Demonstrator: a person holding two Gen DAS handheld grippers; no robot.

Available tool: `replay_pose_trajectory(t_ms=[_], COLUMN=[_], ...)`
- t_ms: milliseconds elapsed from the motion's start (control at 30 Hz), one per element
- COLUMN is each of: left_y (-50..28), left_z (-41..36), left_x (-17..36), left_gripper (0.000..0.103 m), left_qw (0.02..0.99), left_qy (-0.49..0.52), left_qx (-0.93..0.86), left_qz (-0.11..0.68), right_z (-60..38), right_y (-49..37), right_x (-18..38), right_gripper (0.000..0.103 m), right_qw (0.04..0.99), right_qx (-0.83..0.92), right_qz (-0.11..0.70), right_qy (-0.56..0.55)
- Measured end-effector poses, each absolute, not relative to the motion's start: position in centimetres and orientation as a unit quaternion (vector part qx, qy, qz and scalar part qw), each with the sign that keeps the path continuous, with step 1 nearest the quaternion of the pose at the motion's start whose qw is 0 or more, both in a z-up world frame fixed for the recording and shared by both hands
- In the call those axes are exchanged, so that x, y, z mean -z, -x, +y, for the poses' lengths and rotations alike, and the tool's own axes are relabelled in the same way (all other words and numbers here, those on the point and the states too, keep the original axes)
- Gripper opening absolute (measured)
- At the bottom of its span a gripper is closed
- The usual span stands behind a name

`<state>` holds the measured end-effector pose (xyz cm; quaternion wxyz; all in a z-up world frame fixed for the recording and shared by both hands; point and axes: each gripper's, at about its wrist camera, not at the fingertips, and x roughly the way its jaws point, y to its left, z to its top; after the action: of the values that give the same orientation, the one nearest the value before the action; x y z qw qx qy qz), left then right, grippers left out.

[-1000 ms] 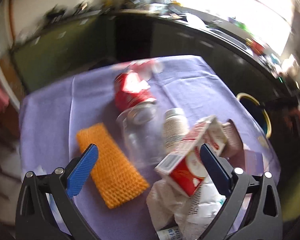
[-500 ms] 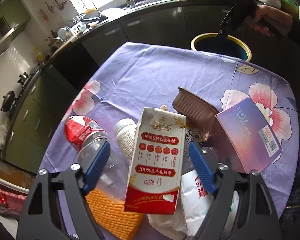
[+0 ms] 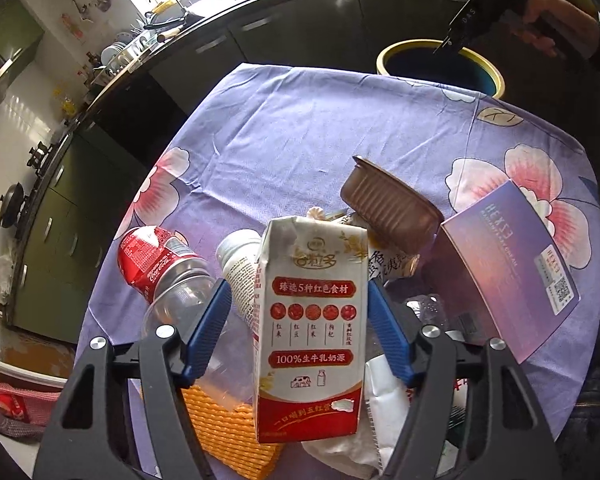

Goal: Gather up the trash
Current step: 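Lift the white-and-red milk carton with the left gripper and drop it into the bin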

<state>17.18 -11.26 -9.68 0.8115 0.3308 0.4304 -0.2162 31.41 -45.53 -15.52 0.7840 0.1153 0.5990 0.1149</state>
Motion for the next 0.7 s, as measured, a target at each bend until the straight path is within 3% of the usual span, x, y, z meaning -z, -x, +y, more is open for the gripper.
replay_pose_trajectory(t_ms=[133,700], left_y=[-17.5,-16.7], left_z=[-11.4,-9.5], left_x=[9.8,5.2], left_gripper=[0.055,0.055], left_qw=[0.805,0.847], left_qy=[-0.326,-0.278], left_qx=[0.221,0.205], left_qz=[0.443,0.405], right_z=[-44.8,-44.6], right_y=[-30.8,-29.2], right_x=[15.1,14.1], right_gripper=[0.036,0.036], right_qw=[0.788,0.795], right_qx=[-0.123,-0.149], right_qz=[0.593,0.577], right_qy=[-0.112,-0.112])
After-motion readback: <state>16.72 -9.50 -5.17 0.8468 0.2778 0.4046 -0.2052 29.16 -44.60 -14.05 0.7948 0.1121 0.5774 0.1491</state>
